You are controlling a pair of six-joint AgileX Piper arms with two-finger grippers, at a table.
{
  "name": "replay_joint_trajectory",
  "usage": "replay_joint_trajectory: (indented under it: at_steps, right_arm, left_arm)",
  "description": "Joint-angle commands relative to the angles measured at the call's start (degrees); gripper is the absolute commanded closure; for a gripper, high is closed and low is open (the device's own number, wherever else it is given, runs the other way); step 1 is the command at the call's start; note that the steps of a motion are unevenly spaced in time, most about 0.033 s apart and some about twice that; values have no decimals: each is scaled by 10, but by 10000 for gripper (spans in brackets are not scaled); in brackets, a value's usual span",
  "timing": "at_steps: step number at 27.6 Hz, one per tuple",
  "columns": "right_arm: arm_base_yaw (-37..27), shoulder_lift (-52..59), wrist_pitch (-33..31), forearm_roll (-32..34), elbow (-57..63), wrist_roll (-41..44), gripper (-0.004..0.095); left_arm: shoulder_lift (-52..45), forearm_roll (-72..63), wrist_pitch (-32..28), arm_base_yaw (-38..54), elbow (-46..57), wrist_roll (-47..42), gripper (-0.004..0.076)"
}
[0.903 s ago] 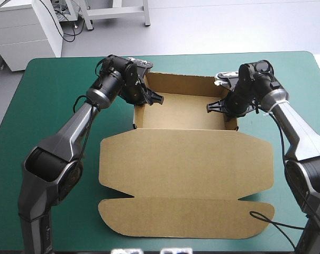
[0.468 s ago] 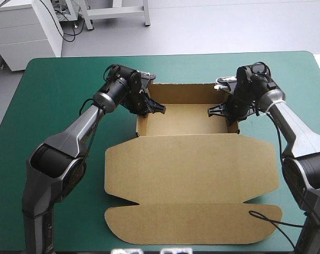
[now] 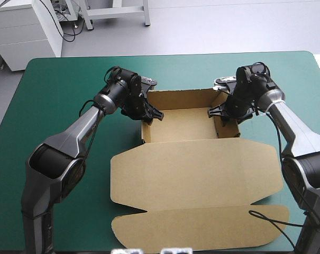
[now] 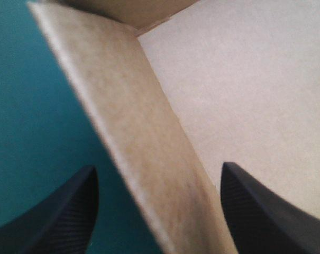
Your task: Fold the box
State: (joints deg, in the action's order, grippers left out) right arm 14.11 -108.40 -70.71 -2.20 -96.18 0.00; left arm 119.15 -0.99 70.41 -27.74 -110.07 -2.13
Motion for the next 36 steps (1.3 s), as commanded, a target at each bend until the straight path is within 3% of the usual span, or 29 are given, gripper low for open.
replay_joint_trajectory:
  at_steps: [1,13,20,25,27,28,30,32,36]
  right_arm:
    - [-4,34,-8,-1,-15,-9,77]
    - [-4,35,-7,-2,-18,-9,140]
    - [-4,52,-8,-9,-46,-25,144]
    - [-4,69,-8,-9,-69,-26,143]
    - [-4,75,-8,-9,-74,-27,145]
    - [-4,77,-8,-9,-75,-27,145]
    - [-4,78,-8,-9,-75,-27,145]
    - [-4,78,-8,-9,-75,-29,145]
    - [-4,78,-8,-9,-75,-30,158]
  left_arm:
    - [-46,0,34,-4,-13,-3,188]
    - [-75,2,34,-4,-13,8,189]
    - [-151,6,32,-5,-13,47,223]
    - [-227,27,33,-5,-13,72,361]
    - [-265,24,33,-5,-13,82,457]
    - [-305,22,33,-5,-13,108,561]
    - [-367,22,34,-5,-12,135,694]
    - [-422,24,34,-5,-5,157,731]
    - [-501,28,34,-5,34,164,731]
